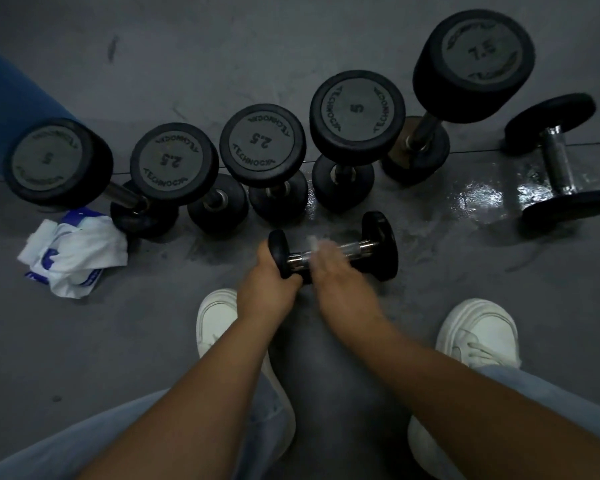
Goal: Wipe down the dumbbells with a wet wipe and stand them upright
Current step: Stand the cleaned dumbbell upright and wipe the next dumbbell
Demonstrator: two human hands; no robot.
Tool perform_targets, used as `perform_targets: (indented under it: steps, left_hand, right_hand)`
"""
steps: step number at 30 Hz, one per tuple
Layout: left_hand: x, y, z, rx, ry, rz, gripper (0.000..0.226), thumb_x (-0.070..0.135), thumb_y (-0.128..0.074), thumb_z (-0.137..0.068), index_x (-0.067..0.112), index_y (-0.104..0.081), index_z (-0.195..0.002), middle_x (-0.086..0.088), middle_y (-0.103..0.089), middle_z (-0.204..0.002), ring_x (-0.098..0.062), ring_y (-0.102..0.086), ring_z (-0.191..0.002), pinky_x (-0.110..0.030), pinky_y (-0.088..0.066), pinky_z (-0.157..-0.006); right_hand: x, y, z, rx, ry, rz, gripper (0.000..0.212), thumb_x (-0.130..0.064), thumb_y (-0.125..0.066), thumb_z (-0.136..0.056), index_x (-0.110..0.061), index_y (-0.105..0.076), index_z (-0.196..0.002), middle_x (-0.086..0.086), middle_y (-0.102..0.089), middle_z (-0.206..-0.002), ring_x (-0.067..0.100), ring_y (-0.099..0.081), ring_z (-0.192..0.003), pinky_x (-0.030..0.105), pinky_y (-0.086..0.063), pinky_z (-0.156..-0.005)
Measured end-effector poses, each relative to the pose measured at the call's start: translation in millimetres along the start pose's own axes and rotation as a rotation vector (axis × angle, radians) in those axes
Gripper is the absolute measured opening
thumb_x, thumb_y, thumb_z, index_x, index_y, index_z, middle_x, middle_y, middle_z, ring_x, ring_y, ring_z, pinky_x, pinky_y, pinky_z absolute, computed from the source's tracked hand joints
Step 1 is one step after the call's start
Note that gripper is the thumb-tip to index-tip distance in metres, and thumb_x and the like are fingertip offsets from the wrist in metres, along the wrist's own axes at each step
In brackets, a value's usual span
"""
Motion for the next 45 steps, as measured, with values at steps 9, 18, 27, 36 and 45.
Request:
perform_targets:
  steps: [9, 18, 27, 36, 45]
  left_hand:
    - [-2, 0, -2, -0.013, -0.019, 0.016, 0.074, 0.037, -0.067, -0.084, 0.038, -0.026, -0.145, -0.006, -0.067, -0.115, -0.032, -0.063, -0.106, -0.039, -0.050, -0.088]
    - [-2, 2, -7, -0.010, -0.030, -0.015, 0.081, 0.025, -0.069, -0.081, 0.034, -0.025, -0.148, -0.007, -0.066, -0.116, -0.032, -0.061, -0.108, -0.036, -0.049, -0.089]
    - [-1, 2, -7, 0.012, -0.041, -0.009, 0.082, 0.025, -0.070, -0.080, 0.032, -0.026, -0.149, -0.008, -0.067, -0.115, -0.032, -0.062, -0.107, -0.034, -0.048, -0.086]
    - [-1, 0, -5, 0.017, -0.033, -0.013, 0.079, 0.026, -0.068, -0.079, 0.036, -0.028, -0.147, -0.005, -0.068, -0.112, -0.030, -0.063, -0.104, -0.036, -0.050, -0.088]
    - [6, 17, -17, -0.202, 0.039, -0.160, 0.034, 0.050, -0.063, -0.067, 0.020, -0.060, -0.084, -0.005, -0.069, -0.093, -0.025, -0.064, -0.085, -0.038, -0.055, -0.079]
  right_hand:
    - [-10, -2, -8, 0.013, 0.020, 0.014, 0.047, -0.014, -0.061, -0.080, -0.009, -0.060, -0.126, 0.009, -0.057, -0.133, 0.025, -0.050, -0.128, 0.038, -0.051, -0.088]
    - [31, 44, -30, 0.036, -0.201, -0.118, 0.011, -0.025, -0.054, -0.090, -0.015, -0.056, -0.094, 0.008, -0.061, -0.095, 0.031, -0.061, -0.083, 0.032, -0.036, -0.061]
    - [10, 18, -26, 0.018, -0.127, 0.119, 0.038, -0.017, -0.055, -0.086, -0.015, -0.063, -0.123, 0.007, -0.065, -0.116, 0.029, -0.056, -0.107, 0.031, -0.049, -0.069]
    - [19, 7, -20, -0.070, -0.078, 0.075, 0.062, -0.029, -0.063, -0.081, -0.012, -0.050, -0.139, 0.009, -0.055, -0.138, 0.023, -0.044, -0.134, 0.038, -0.030, -0.107]
    - [14, 14, -5, -0.164, -0.191, -0.025, 0.031, -0.028, -0.046, -0.088, -0.018, -0.058, -0.115, 0.003, -0.061, -0.116, 0.023, -0.053, -0.113, 0.041, -0.020, -0.111]
Point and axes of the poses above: each hand's wrist, its own z-axis away from the middle knuckle, its own y-axis out of the back of the hand, x = y × z, the point moved 2 cm from there along -z, towards the middle knuckle
